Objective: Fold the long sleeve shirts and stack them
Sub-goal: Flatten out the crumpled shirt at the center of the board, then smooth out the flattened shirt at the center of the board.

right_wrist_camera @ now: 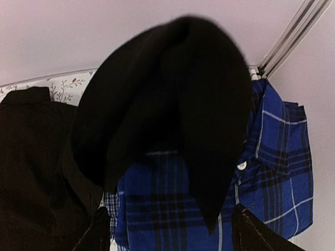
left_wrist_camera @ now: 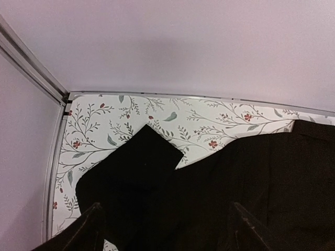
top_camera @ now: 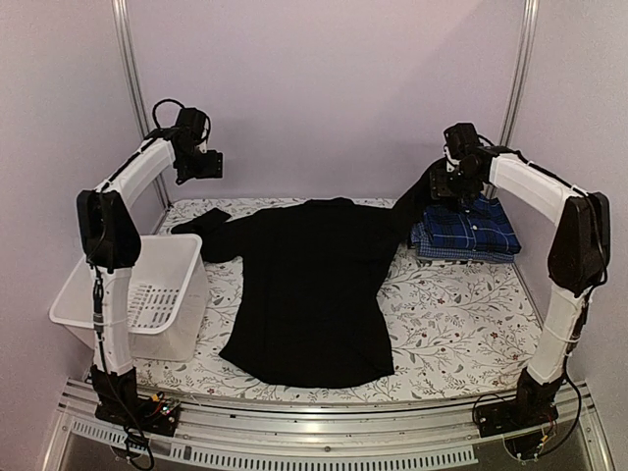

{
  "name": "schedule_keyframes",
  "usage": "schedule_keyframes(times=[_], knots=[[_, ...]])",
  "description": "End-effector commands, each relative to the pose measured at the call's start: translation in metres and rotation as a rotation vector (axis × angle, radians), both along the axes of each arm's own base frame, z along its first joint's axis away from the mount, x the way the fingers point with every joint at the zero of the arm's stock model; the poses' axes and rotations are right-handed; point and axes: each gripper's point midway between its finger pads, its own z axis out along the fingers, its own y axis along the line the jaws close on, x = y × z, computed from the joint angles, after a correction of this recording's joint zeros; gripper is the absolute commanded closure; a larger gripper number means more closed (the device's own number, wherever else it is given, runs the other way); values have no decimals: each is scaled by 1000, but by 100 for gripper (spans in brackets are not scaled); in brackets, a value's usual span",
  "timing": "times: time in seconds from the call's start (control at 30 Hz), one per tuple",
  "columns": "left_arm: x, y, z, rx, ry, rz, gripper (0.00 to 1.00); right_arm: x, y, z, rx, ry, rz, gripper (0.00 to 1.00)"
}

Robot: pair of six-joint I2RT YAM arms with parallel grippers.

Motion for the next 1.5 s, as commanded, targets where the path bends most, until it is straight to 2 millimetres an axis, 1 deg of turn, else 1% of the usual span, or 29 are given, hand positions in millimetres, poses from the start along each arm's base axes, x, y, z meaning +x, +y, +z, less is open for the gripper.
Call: schedule_keyframes(times=[0.0,0.07,0.13,0.2,0.23,0.3,0.33,0.37,0.43,0.47,0.5,0.53,0.57,0.6,0.67,0.77,0.87,0.93,0.97,1.03,1.07,1.1,1.17,1.3,1.33,1.37,1.47], knots=[[-19,-19,17,-27,4,-30,19,-41,38,24,34,-37,62,21],[-31,-34,14,-71,24,-53,19,-60,55,20,35,-28,91,21],[-44,-55,13,-114,31,-91,18,-77,80,17,66,-22,142,24],[-60,-82,9,-167,45,-135,19,-94,111,20,113,-27,211,29],[-69,-95,7,-199,54,-160,19,-102,128,20,133,-22,248,33],[-89,-124,-1,-263,76,-208,19,-119,165,13,204,8,343,40],[-102,-142,-2,-297,85,-244,19,-125,183,9,245,20,384,43],[-111,-152,-7,-324,101,-253,20,-133,199,5,270,33,423,45],[-133,-175,-19,-381,144,-295,20,-146,228,-9,307,74,480,49],[-142,-184,-24,-402,154,-307,20,-152,241,-18,316,99,505,50],[-151,-190,-31,-416,171,-310,20,-157,253,-32,322,133,525,52],[-162,-199,-36,-440,184,-328,20,-164,265,-39,334,155,551,54],[-172,-206,-44,-459,203,-348,21,-169,275,-49,345,184,572,55],[-185,-211,-57,-468,236,-355,21,-175,285,-56,359,208,594,56],[-202,-221,-72,-478,267,-375,21,-183,296,-78,356,256,613,57],[-224,-229,-98,-478,329,-386,21,-190,298,-107,347,320,613,58],[-243,-230,-121,-476,377,-387,21,-196,287,-133,305,369,586,58],[-254,-229,-132,-475,400,-385,21,-202,274,-149,266,396,560,58],[-259,-228,-137,-473,410,-383,21,-206,268,-154,251,406,552,58],[-268,-224,-147,-462,432,-377,21,-214,251,-168,215,434,520,58],[-274,-223,-152,-456,446,-376,21,-220,242,-176,200,454,505,58],[-278,-221,-157,-448,455,-376,21,-226,233,-181,192,470,495,58],[-288,-216,-165,-432,476,-372,21,-234,211,-191,160,486,447,58],[-303,-201,-178,-394,501,-354,21,-255,174,-200,151,520,373,58],[-305,-198,-181,-386,506,-350,21,-259,167,-197,158,517,364,58],[-307,-196,-183,-377,511,-346,21,-265,160,-199,159,526,349,58],[-313,-189,-189,-359,523,-338,21,-273,146,-198,161,530,321,57]])
